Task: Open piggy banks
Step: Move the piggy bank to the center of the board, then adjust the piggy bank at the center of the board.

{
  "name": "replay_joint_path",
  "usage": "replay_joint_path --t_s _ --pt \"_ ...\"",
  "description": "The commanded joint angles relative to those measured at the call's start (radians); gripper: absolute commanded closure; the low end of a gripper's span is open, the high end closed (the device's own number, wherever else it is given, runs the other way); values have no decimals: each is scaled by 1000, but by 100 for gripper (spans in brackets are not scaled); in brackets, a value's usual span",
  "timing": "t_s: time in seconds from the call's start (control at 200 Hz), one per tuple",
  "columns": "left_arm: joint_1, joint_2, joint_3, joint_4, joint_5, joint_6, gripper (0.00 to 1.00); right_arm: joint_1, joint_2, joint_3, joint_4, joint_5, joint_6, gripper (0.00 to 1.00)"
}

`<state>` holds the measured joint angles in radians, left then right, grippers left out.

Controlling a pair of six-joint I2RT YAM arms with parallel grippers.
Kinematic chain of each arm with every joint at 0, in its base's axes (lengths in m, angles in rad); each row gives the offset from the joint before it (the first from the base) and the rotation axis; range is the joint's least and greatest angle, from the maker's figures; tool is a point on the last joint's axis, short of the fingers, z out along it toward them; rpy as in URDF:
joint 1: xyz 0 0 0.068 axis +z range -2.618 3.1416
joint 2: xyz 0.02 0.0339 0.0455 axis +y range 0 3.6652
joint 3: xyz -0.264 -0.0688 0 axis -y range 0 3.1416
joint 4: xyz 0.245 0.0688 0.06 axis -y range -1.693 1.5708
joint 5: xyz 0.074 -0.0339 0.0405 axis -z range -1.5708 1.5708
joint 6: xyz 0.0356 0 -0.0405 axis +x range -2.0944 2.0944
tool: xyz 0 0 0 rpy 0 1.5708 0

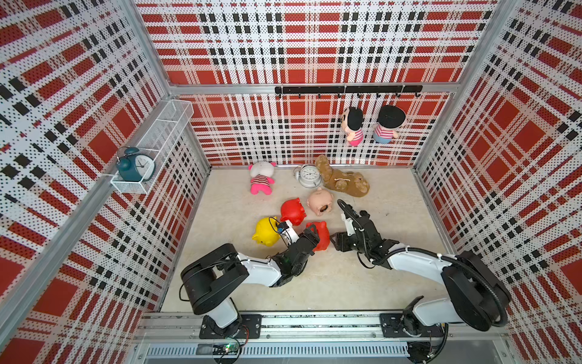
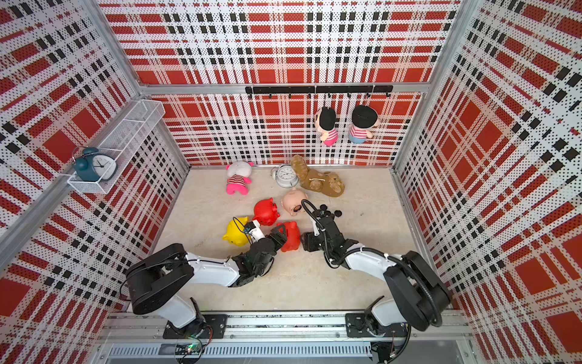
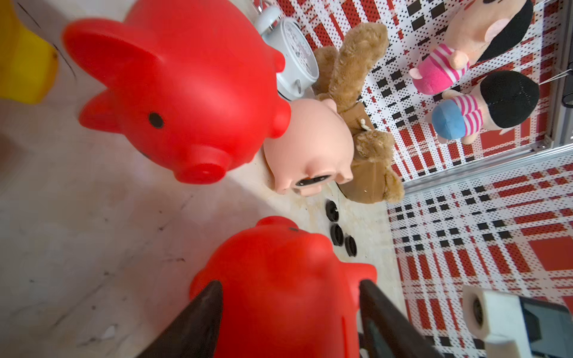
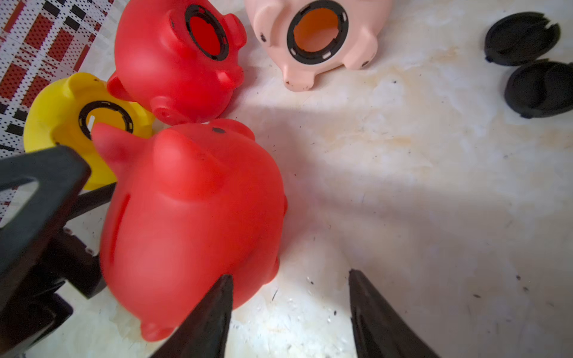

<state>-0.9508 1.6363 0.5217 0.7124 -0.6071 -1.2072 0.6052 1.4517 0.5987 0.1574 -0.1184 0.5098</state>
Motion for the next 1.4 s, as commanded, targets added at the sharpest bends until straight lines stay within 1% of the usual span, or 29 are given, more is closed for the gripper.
replay_joint_path --t_s 0.0,0.14,0.276,0.396,0.431,0.486,0.576,0.696,0.812,0.897,1.007,1.237,1.328,1.393 --pt "2 14 -38 96 52 -14 37 1 30 13 112 -63 17 44" --pt "14 -2 -106 123 61 -45 39 11 0 5 147 -94 36 46" --pt "34 -23 -172 153 63 -74 39 43 -22 24 146 -90 36 47" --pt "61 -39 -208 187 79 -69 38 56 1 53 137 -66 36 47" --pt "63 -49 -209 196 87 -53 36 55 8 61 125 -52 36 47" --pt "60 -67 -197 193 93 -19 28 54 18 70 114 -35 35 47" --pt "54 -104 -172 170 92 20 18 55 34 78 117 -41 36 47" --pt "51 -148 -138 128 90 61 10 54 35 79 114 -24 36 48" --pt "52 -154 -85 87 102 110 6 52 36 79 104 -15 31 48" --pt "73 -127 -49 68 133 131 6 51 44 79 106 -24 29 48" --pt "106 -79 -14 63 182 125 7 50 50 67 127 -30 36 48" --pt "113 2 44 25 194 123 10 42 28 45 136 -35 36 48" --pt "112 41 58 25 210 111 14 33 18 35 140 -34 35 48" --pt "111 64 63 29 222 107 21 27 14 29 143 -32 34 48"
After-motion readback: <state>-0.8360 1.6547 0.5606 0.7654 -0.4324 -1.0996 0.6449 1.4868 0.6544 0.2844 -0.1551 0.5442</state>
